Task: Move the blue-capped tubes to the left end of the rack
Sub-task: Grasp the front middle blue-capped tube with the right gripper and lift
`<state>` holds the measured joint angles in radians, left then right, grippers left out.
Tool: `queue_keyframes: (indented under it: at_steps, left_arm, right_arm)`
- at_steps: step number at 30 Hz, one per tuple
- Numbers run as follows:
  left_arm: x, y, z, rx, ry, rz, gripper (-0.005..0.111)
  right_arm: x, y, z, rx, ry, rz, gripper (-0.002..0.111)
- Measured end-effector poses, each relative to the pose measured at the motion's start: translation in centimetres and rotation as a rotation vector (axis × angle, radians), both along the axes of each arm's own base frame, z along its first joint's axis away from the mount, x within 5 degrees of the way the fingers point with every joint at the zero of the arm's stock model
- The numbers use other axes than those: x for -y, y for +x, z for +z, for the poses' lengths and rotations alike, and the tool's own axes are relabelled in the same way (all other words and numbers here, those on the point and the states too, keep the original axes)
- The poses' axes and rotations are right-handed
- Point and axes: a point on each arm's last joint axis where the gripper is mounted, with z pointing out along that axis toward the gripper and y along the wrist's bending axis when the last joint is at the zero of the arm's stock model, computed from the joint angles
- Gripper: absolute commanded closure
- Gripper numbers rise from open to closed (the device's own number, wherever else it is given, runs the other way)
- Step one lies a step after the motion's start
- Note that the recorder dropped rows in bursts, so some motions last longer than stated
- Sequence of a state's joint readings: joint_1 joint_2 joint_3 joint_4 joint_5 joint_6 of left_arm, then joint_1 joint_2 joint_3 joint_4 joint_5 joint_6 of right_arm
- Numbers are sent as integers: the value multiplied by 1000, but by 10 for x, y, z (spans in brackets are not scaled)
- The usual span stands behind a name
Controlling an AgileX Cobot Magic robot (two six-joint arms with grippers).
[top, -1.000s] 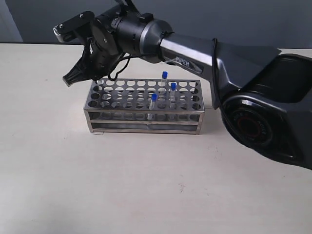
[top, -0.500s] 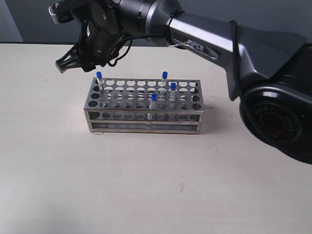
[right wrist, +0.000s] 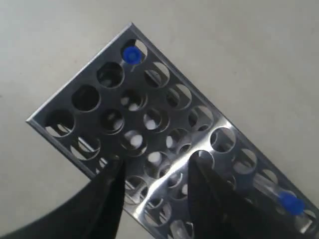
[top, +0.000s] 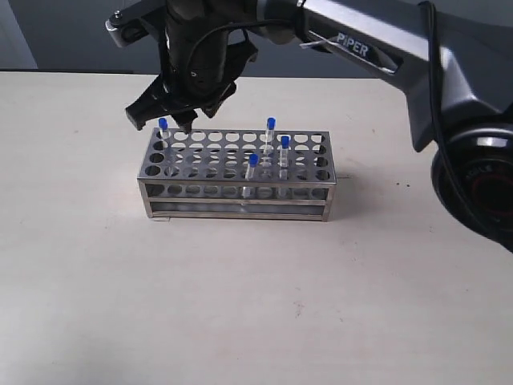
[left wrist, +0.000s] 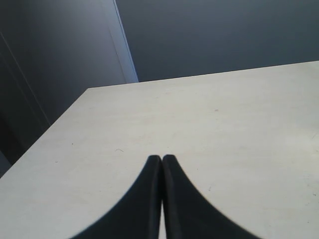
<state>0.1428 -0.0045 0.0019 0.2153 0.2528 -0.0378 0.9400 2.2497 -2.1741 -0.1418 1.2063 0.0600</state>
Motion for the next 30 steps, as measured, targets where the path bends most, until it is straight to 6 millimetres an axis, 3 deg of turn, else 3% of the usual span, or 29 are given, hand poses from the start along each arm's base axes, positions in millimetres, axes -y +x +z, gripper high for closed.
queue_keyframes:
  at_steps: [10, 15, 20, 30]
  left_arm:
    - [0, 0, 0, 0, 0, 0, 106]
    - [0, 0, 0, 0, 0, 0, 106]
    - [0, 0, 0, 0, 0, 0, 106]
    - [0, 0, 0, 0, 0, 0, 106]
  right_arm:
    - [27, -13, 13, 16, -71, -11, 68]
    - [45, -20, -9, -8, -185, -43, 68]
    - [50, -22, -31, -35, -215, -49, 68]
    - [54, -10, -38, 10, -151, -75, 68]
